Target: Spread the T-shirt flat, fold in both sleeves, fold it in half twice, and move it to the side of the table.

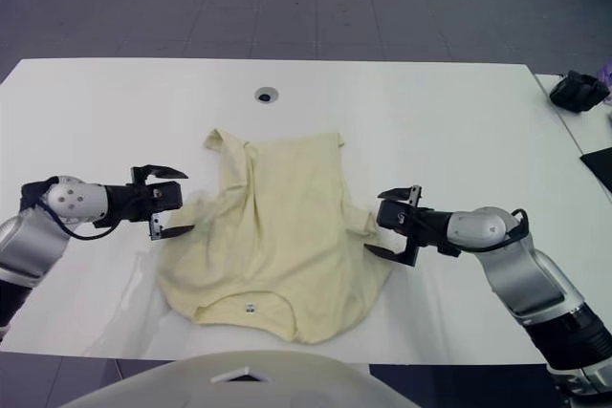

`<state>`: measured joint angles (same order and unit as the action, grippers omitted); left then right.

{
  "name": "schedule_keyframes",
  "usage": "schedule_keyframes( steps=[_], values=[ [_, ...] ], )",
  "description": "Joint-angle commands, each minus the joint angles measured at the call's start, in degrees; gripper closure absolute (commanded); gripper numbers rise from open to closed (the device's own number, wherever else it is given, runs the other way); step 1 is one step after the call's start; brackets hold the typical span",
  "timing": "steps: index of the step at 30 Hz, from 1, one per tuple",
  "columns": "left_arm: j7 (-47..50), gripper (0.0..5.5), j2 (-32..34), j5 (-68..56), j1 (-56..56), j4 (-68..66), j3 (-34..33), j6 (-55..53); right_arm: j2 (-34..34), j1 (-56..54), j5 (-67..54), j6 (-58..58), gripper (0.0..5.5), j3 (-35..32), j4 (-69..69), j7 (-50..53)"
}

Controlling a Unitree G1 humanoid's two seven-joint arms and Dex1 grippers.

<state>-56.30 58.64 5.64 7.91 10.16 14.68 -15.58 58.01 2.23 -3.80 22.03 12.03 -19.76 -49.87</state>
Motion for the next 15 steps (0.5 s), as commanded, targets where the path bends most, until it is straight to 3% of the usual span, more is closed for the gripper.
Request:
schedule_keyframes(
  steps=[1, 15],
  values=[
    [-2.39, 0.1, 4.03, 1.05, -6.61, 1.52, -0.7, -2.53, 4.18, 6.83, 1.83, 2.7, 0.1, 0.59, -0.01, -2.85],
    [-5.84, 0.1, 9.1, -2.37, -16.74, 11.93, -7.2, -11.57, 9.73, 15.79, -1.4, 6.49, 0.1, -5.52, -7.37, -6.54]
  ],
)
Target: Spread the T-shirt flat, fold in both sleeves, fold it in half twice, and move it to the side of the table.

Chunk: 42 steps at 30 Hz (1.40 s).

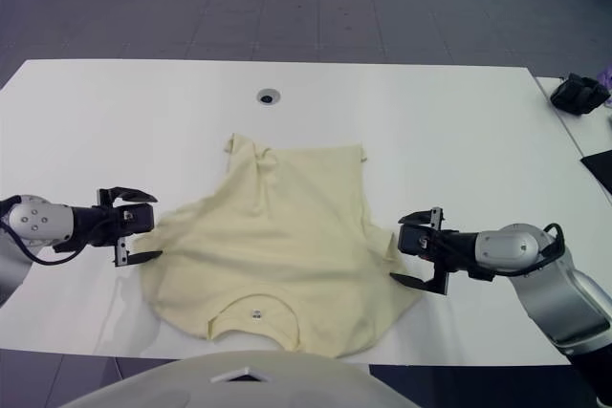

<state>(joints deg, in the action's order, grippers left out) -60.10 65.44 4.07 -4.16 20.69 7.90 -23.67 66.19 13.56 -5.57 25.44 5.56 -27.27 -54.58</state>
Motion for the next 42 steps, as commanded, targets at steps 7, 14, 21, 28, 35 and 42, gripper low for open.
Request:
schedule_keyframes(
  steps=[7, 14, 21, 28, 35, 42],
  values=[
    [-3.23, 0.1, 3.02, -3.31, -5.4, 5.84, -3.02, -6.65, 0.75, 5.6, -4.46, 5.97, 0.1, -3.47, -3.73, -3.81],
    [-3.97, 0.1, -2.42, -12.52, 11.64, 2.43, -6.81, -8.23, -2.62, -8.33, -12.41, 8.7, 0.1, -9.42, 2.06, -4.56],
    [5.02, 0.1, -20.59, -6.08, 37.5, -32.37, 2.01, 1.05, -14.67, -30.79, -7.39, 4.67, 0.1, -2.95, 27.7, 1.19],
    [9.76, 0.1, -38.44, -14.76, 50.77, -57.36, -4.26, -7.91, -31.12, -46.48, -13.74, 20.11, 0.1, -5.42, 46.76, 7.98],
    [5.84, 0.1, -41.67, -11.59, 56.48, -73.58, -1.51, -3.78, -33.98, -51.98, -10.7, 18.24, 0.1, -2.01, 59.58, 5.13],
    [0.57, 0.89, -43.18, -8.06, 58.46, -82.77, 0.12, 2.12, -34.72, -52.72, -7.72, 16.31, 0.79, 1.46, 63.33, 0.58]
  ],
)
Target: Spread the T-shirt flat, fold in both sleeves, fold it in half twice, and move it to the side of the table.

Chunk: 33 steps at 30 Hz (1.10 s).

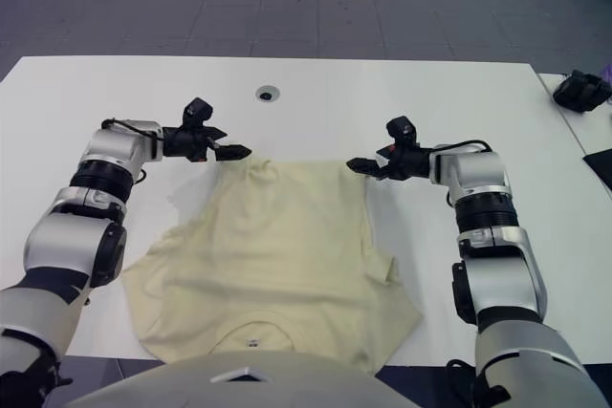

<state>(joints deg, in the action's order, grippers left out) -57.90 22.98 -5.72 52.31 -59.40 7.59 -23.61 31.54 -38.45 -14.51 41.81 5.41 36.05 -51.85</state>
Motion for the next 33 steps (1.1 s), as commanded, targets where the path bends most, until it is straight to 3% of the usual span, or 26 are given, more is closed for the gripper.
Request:
schedule_keyframes(
  steps=[1, 27, 29, 33],
  values=[
    [-1.77, 1.05, -0.79, 1.93, 1.97, -3.24, 0.43, 2.56, -0.14, -0.52, 1.51, -0.2, 0.95, 1.88, 0.08, -2.55],
    [0.24, 5.5, -1.25, 3.11, 0.76, -5.89, -2.52, 5.63, -1.47, -1.14, 3.39, -3.48, 5.17, 0.02, 3.62, -1.95],
    [3.27, 5.5, -0.97, 2.8, 1.57, -6.87, -3.78, 5.91, -1.59, -2.22, 3.66, -4.87, 5.46, -1.24, 5.65, 0.16],
    [8.15, 5.5, -0.47, 2.24, 2.71, -8.47, -6.27, 6.11, -1.72, -4.17, 4.17, -7.26, 5.5, -2.93, 9.13, 2.67]
  ],
)
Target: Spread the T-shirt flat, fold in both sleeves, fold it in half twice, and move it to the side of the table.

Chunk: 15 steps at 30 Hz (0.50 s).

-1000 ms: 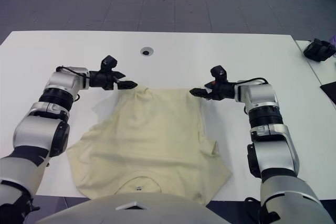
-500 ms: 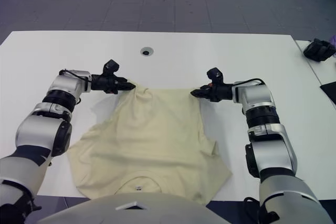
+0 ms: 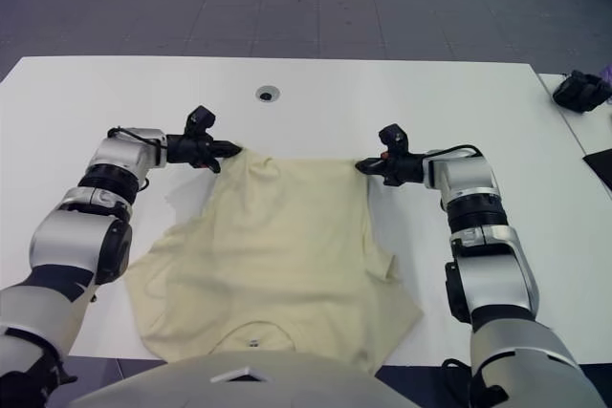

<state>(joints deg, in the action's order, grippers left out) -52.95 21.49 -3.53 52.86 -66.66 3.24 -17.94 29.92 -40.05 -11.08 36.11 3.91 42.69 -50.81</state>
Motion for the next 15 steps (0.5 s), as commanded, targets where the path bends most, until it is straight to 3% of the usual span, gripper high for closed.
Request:
schedule_keyframes(
  steps=[1, 9, 15],
  values=[
    [3.82, 5.5, 1.04, -0.18, 2.36, -1.41, -2.51, 0.37, -0.19, -3.02, 0.84, -2.05, 5.5, -1.64, 3.12, 1.81],
    [-1.01, 5.5, 1.76, -2.04, 1.57, 4.24, -4.48, -1.59, 1.08, -1.14, -2.66, -1.25, 5.5, -4.12, -6.36, -2.24],
    [-9.28, 5.5, 6.14, -6.41, -6.36, 23.41, -4.59, -11.33, 6.2, 8.58, -7.79, 5.28, 5.5, -5.69, -25.64, -7.34]
  ],
)
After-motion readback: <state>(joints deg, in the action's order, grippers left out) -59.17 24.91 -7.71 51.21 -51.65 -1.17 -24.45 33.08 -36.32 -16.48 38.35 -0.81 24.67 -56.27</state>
